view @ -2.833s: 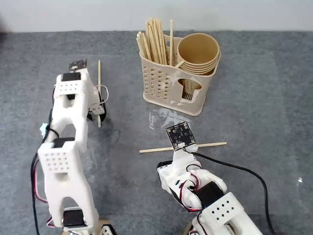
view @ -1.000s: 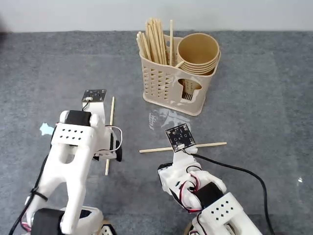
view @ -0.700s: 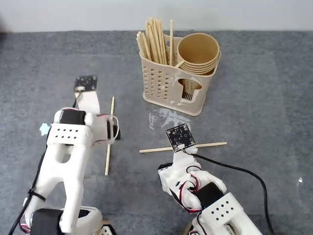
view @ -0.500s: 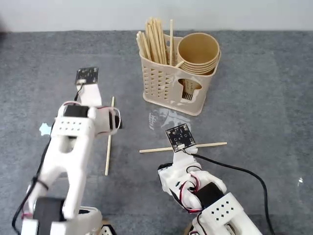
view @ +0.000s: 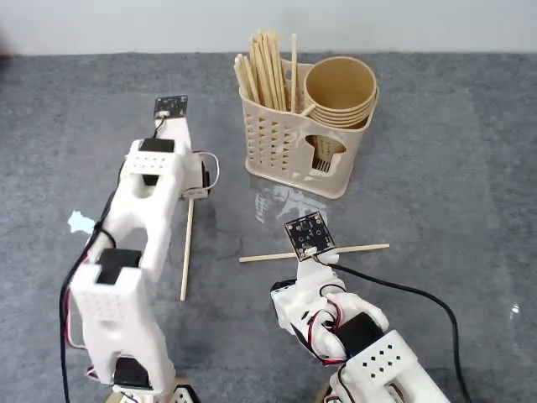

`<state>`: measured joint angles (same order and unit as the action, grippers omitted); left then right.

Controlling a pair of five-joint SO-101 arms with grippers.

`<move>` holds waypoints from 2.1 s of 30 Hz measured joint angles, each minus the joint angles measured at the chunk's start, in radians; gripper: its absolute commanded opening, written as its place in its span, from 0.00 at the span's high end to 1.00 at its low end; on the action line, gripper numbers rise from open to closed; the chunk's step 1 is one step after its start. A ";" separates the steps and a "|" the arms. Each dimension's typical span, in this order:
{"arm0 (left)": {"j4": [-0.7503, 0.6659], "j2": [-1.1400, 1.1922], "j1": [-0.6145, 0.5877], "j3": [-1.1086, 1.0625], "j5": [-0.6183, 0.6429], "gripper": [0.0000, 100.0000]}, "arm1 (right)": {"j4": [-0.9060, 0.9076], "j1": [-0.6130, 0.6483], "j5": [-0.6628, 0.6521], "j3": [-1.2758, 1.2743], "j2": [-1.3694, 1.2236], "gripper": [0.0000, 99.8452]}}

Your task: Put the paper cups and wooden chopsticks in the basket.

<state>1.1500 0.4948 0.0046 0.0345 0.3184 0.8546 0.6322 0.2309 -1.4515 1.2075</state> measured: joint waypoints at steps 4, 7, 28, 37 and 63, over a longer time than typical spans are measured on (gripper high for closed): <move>0.069 0.123 -0.003 0.146 -0.003 0.90 | 0.000 0.000 0.000 0.000 0.000 0.99; 0.143 0.215 -0.018 0.281 0.000 0.90 | 0.000 0.000 0.000 0.000 0.000 0.99; 0.585 0.568 -0.028 0.945 0.025 0.99 | 0.000 0.000 0.000 0.000 0.000 0.99; 0.585 0.281 -0.032 0.904 0.043 0.99 | 0.000 0.000 0.000 0.000 0.000 0.99; -0.078 -0.385 0.075 0.779 0.405 0.99 | 0.000 0.000 0.000 0.000 0.000 0.99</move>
<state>1.0717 0.1097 0.0798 0.8140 0.7234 0.8546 0.6322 0.2309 -1.4515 1.2075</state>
